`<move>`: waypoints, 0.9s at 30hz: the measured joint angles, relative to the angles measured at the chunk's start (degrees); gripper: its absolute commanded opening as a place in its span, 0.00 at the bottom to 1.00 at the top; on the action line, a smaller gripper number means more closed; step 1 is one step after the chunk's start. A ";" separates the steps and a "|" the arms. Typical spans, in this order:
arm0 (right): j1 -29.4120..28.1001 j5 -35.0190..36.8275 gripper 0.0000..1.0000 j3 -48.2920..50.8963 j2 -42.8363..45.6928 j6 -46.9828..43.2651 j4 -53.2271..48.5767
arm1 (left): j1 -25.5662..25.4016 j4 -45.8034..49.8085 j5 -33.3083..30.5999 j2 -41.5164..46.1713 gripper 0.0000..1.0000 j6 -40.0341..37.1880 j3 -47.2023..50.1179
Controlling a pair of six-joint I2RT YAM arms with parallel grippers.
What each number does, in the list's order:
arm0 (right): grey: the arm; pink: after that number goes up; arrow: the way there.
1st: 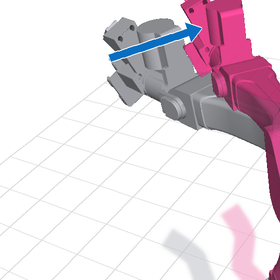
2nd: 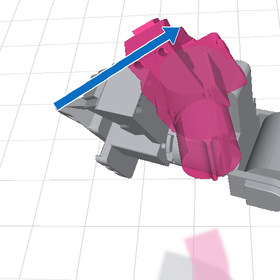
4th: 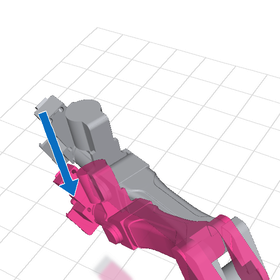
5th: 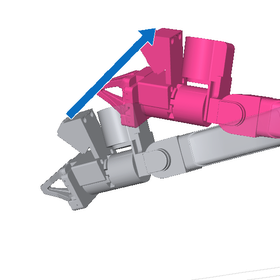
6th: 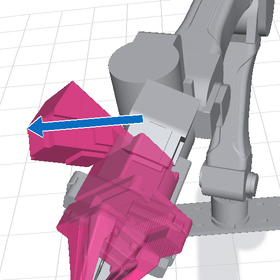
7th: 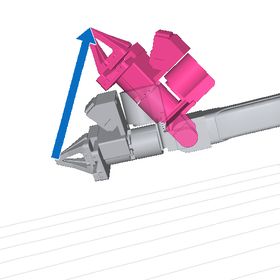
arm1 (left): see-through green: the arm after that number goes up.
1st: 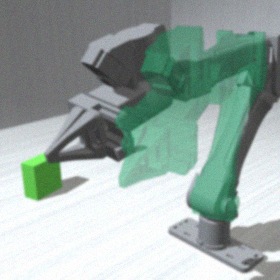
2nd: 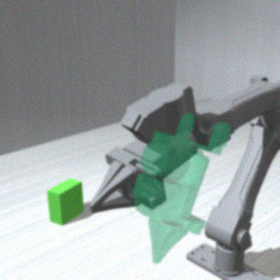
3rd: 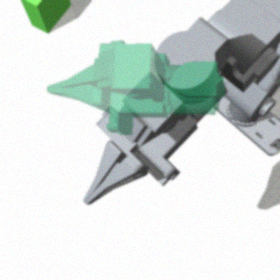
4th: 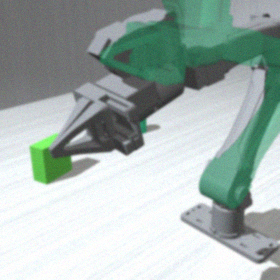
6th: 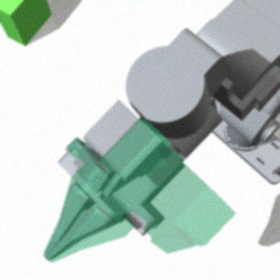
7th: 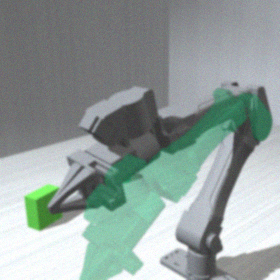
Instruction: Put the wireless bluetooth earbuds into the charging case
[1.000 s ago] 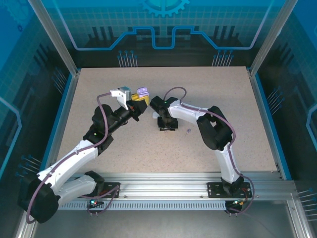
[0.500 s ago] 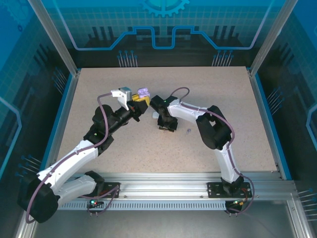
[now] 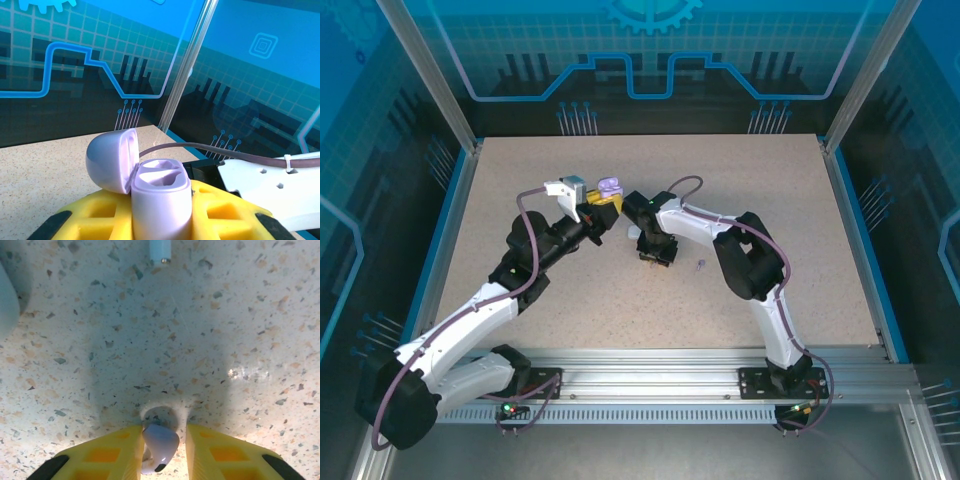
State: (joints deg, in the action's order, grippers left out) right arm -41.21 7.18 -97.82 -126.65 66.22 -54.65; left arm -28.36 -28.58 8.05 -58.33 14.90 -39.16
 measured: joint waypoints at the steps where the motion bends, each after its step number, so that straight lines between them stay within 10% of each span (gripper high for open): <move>1: 0.00 -0.04 0.25 0.00 0.00 0.31 0.04 | 0.00 0.00 -0.17 0.00 0.00 -0.02 0.00; 27: -0.09 9.81 0.07 12.48 22.43 -13.25 9.11 | -1.51 -6.45 5.70 -1.05 0.00 -6.84 1.51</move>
State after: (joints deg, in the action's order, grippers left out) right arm -41.30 16.99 -85.34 -104.22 52.97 -45.54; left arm -29.87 -35.03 13.76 -59.37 8.05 -37.65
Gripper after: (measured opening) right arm 0.089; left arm 0.233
